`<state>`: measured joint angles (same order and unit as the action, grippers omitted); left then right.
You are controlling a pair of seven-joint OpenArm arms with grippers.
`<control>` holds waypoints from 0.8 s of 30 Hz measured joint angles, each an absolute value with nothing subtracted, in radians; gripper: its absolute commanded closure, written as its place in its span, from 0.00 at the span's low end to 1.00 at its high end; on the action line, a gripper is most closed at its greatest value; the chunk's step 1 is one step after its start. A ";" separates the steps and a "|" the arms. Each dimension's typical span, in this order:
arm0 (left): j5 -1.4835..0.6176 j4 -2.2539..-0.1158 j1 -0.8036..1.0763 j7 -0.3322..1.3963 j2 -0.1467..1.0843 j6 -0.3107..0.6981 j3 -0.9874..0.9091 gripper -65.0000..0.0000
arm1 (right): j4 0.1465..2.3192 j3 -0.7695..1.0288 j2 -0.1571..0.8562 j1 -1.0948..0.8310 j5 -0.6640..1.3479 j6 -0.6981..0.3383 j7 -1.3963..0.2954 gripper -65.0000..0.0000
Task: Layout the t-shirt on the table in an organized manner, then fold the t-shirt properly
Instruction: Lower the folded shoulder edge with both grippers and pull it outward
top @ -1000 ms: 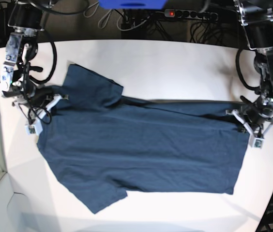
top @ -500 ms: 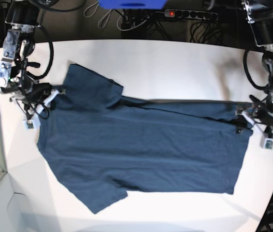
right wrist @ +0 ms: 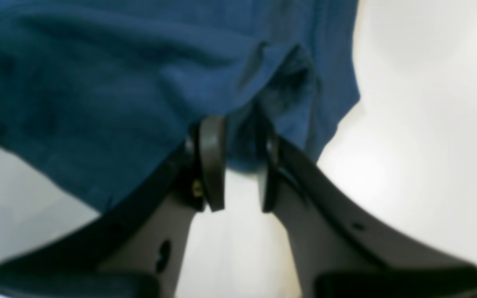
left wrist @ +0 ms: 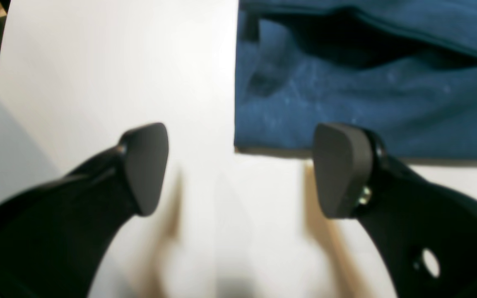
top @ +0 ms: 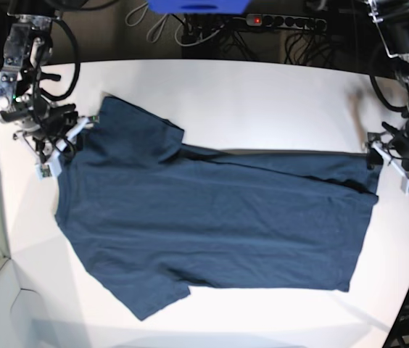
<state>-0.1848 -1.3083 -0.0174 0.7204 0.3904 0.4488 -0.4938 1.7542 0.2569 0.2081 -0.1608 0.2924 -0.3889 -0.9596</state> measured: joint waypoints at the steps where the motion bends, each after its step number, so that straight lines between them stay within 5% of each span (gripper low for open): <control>1: -0.185 -1.292 -0.030 0.719 0.390 0.449 -0.493 0.20 | 1.754 0.257 0.218 -0.168 0.287 -0.389 -0.963 0.77; 10: -0.184 -1.205 -0.046 0.719 0.371 0.449 -0.490 0.22 | 1.750 0.301 0.247 -0.176 0.285 -0.389 -0.958 0.77; 13: -0.185 -1.205 -0.048 0.714 0.357 0.449 -0.488 0.42 | 1.719 0.301 0.247 -0.166 0.288 -0.389 -0.957 0.77; 17: -0.188 -1.205 -0.049 0.714 0.353 0.449 -0.488 0.80 | 1.667 0.301 0.249 -0.155 0.281 -0.414 -0.954 0.77; 24: -0.187 -1.205 -0.051 0.714 0.354 0.450 -0.488 0.83 | 1.606 0.301 0.247 -0.136 0.284 -0.445 -0.932 0.77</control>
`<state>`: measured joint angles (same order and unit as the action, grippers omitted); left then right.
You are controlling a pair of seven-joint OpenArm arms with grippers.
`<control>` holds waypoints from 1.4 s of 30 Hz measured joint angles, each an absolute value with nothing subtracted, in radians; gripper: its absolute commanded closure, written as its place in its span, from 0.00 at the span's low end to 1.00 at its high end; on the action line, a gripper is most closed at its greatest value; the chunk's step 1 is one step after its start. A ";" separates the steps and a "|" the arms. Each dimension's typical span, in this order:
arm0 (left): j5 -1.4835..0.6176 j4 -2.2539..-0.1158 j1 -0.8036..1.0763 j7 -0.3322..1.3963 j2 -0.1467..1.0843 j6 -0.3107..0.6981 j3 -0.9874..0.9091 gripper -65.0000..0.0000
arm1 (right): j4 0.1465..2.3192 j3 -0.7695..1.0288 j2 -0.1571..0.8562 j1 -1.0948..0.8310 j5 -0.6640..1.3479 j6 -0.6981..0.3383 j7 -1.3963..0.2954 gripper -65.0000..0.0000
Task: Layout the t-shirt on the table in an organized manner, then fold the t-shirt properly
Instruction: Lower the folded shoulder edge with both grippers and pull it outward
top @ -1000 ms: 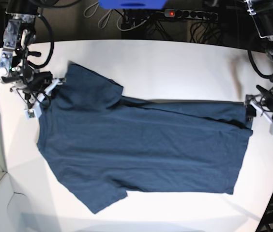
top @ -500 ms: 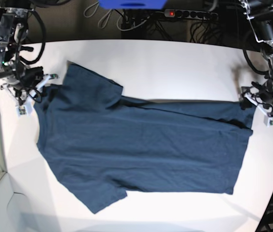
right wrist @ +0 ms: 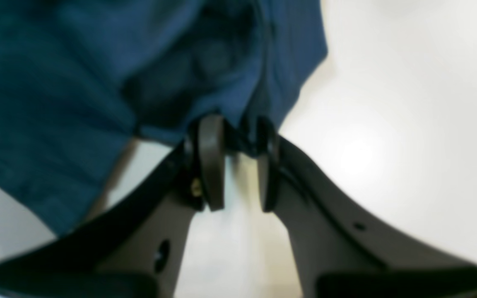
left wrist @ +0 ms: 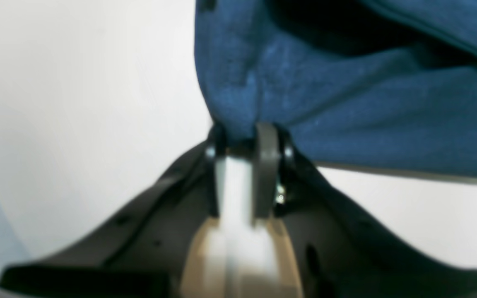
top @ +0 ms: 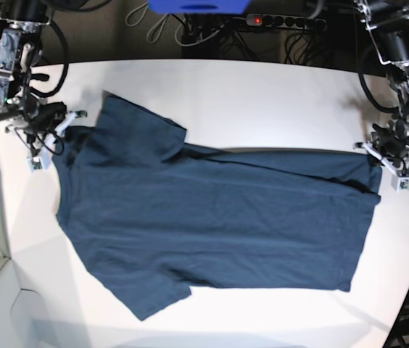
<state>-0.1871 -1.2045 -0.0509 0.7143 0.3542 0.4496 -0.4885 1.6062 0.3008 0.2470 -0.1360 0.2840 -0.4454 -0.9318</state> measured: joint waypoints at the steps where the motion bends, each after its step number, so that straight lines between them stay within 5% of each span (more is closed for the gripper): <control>1: -0.187 -1.204 -0.051 0.714 0.354 0.449 -0.488 0.83 | 1.603 0.299 0.247 -0.134 0.284 -0.446 -0.936 0.77; 7: -0.188 -1.204 -0.052 0.714 0.354 0.450 -0.488 1.00 | 1.557 0.295 0.247 -0.110 0.289 -0.446 -0.900 0.79; 12: -0.188 -1.206 -0.051 0.714 0.354 0.450 -0.490 1.00 | 1.528 0.299 0.253 -0.112 0.294 -0.446 -0.867 1.00; 42: -0.187 -1.357 0.059 0.719 0.354 0.453 -0.488 1.00 | 1.540 0.294 0.344 -0.189 0.304 -0.449 -0.848 1.00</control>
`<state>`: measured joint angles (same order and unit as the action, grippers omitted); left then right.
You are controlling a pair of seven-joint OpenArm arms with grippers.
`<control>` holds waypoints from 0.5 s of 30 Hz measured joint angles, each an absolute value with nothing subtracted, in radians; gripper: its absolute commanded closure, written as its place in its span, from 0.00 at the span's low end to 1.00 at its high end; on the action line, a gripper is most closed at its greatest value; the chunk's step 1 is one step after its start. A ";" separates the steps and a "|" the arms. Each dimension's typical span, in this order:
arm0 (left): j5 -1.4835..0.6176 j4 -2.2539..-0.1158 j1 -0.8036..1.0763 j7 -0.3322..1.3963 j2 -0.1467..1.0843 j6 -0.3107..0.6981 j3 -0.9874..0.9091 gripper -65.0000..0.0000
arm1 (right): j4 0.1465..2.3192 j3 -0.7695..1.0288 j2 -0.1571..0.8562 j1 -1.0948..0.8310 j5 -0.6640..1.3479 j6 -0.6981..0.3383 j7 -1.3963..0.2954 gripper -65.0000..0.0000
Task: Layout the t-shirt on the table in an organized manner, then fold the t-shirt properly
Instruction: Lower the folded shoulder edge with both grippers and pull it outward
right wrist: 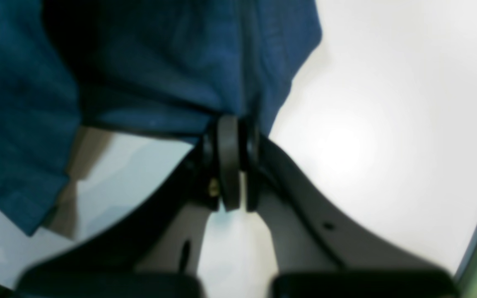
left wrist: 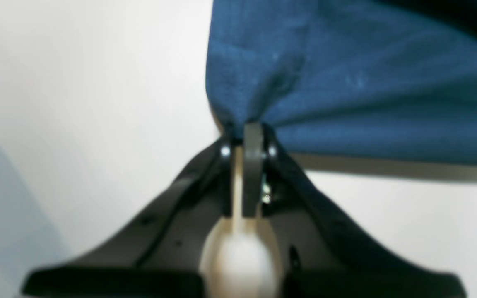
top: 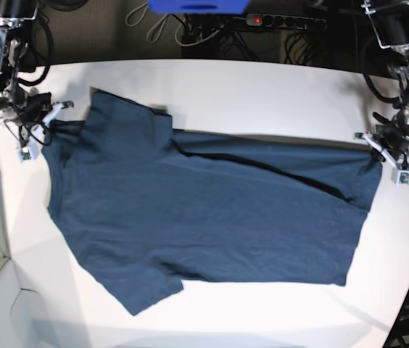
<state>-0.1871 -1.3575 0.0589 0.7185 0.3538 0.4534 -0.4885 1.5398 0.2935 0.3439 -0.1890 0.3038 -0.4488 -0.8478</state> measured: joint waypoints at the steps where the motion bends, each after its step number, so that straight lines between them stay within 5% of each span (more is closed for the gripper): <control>1: -0.188 -1.357 0.064 0.719 0.354 0.453 -0.488 1.00 | 1.540 0.294 0.347 -0.189 0.304 -0.449 -0.846 1.00; 8: -0.191 -1.358 0.109 0.714 0.335 0.453 -0.493 1.00 | 1.539 0.295 0.367 -0.189 0.307 -0.449 -0.863 1.00; 15: -0.197 -1.370 0.136 0.694 0.326 0.453 -0.491 1.00 | 1.595 0.308 0.366 -0.222 0.290 -0.449 -0.879 0.60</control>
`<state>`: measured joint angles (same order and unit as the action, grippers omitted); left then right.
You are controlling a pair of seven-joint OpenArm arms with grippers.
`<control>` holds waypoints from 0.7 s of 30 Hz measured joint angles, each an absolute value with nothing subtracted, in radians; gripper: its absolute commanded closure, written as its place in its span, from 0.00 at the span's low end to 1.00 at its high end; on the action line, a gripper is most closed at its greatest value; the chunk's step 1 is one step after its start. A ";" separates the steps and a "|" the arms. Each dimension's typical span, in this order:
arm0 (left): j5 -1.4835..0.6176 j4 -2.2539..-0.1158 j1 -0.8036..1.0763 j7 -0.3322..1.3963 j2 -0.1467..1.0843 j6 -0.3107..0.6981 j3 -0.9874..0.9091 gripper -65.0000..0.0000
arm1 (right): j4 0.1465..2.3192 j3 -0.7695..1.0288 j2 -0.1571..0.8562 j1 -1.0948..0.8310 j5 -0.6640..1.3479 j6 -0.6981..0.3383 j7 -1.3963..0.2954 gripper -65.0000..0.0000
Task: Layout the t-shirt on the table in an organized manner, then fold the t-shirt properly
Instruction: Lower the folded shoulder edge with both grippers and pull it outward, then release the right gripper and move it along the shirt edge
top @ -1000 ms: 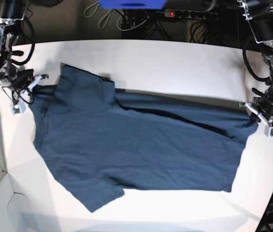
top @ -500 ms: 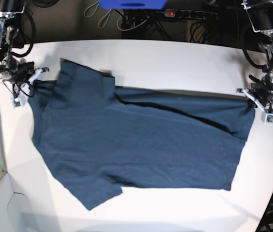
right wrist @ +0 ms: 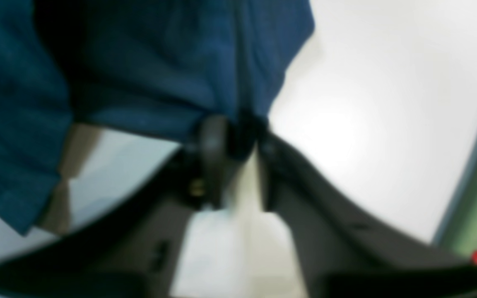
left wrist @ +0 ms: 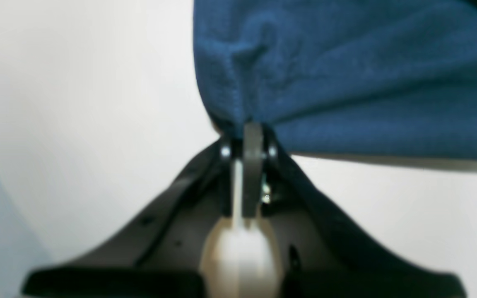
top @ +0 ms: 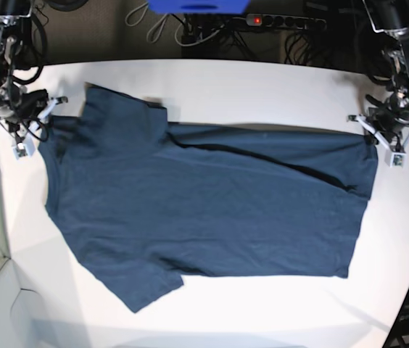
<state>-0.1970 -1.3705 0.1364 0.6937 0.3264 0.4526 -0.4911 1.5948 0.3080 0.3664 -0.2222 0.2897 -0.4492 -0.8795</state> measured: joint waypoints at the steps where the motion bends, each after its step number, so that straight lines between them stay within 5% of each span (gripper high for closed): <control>1: -0.196 -1.371 0.136 0.696 0.323 0.452 -0.494 1.00 | 1.623 0.324 0.361 -0.237 0.288 -0.449 -0.882 0.54; 4: -0.196 -1.371 0.137 0.693 0.316 0.449 -0.496 1.00 | 1.743 0.386 0.328 -0.297 0.277 -0.448 -0.890 0.41; 9: -0.203 -1.376 0.152 0.682 0.316 0.450 -0.498 1.00 | 1.934 0.399 0.255 -0.397 0.294 -0.451 -0.886 0.40; 21: -0.203 -1.376 0.152 0.681 0.316 0.450 -0.498 1.00 | 1.787 0.337 0.221 -0.391 0.283 -0.453 -0.887 0.40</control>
